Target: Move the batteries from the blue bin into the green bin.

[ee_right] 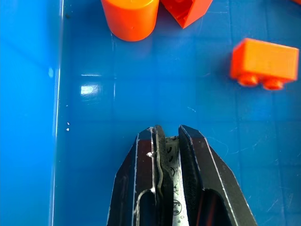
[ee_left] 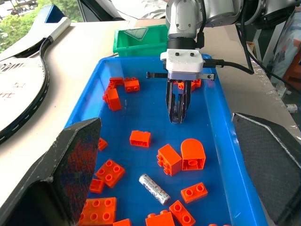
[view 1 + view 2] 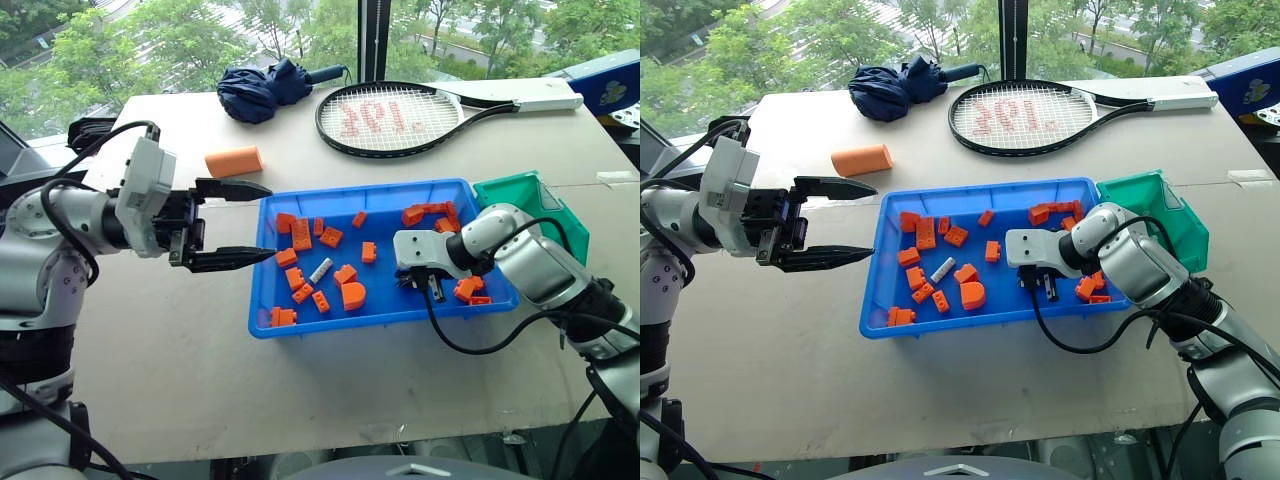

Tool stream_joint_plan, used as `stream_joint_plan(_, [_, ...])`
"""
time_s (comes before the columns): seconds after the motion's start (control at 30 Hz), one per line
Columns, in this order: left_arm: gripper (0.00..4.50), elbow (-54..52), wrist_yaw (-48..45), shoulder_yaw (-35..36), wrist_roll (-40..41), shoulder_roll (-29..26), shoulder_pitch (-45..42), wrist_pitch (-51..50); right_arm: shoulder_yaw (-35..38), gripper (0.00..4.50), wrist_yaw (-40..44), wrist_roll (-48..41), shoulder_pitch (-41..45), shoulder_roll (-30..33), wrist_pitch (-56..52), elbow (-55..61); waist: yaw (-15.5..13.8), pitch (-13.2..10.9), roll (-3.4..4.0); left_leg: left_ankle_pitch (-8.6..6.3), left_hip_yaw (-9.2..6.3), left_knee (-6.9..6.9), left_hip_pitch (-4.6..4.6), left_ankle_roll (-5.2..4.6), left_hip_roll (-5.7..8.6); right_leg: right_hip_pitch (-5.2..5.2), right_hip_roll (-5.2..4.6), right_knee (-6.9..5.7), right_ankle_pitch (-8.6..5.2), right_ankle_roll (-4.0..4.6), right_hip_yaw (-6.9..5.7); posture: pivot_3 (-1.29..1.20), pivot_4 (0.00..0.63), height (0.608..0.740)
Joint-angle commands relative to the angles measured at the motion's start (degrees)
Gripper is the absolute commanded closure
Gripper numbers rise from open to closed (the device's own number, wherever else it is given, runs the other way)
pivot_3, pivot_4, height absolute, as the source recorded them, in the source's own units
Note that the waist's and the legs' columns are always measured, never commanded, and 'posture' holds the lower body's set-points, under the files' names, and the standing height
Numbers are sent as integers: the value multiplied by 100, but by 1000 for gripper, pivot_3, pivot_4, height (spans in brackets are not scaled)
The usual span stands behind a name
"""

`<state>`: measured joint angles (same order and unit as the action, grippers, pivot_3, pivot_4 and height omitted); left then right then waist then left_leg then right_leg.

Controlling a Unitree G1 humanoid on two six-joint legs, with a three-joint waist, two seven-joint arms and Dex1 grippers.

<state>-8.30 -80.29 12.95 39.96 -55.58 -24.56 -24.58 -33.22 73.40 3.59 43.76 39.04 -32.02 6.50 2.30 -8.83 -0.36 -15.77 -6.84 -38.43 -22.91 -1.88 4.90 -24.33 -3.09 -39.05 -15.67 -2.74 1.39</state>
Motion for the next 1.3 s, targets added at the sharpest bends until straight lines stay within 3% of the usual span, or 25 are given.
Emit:
stream_joint_plan(0.03, [0,-28,-23,66,10,-54,-114,46,127,4449,11,-19,0,0,4,169,0,0,0,0,0,0,0,0,0,0,0,0,0,0,0,0,150,740])
stream_joint_plan(0.47, [0,7,-75,13,8,-30,-166,48,445,4449,69,-176,182,107,-28,279,-1,0,0,0,0,0,0,0,0,0,0,0,0,0,0,0,150,740])
stream_joint_plan(0.67, [0,-12,-116,22,35,-38,-166,16,659,1979,223,-292,259,351,362,57,-3,0,0,0,0,0,0,0,0,0,0,1,0,0,0,0,150,740])
stream_joint_plan(0.8, [0,-10,-145,27,49,-42,-175,0,523,1979,265,-46,378,363,983,-576,7,0,0,0,2,0,1,1,0,-1,0,-2,0,0,1,0,150,740])
stream_joint_plan(1.23, [0,-277,-185,260,187,-244,127,-203,214,1979,665,141,937,-556,1438,-2211,6,-1,0,1,0,0,0,1,0,-1,1,-1,0,0,0,0,150,740])
stream_joint_plan(1.3, [0,-335,-148,305,214,-278,169,-251,155,2480,765,219,985,-571,1531,-2359,2,0,0,1,0,0,0,1,0,0,1,0,0,0,0,0,150,740])
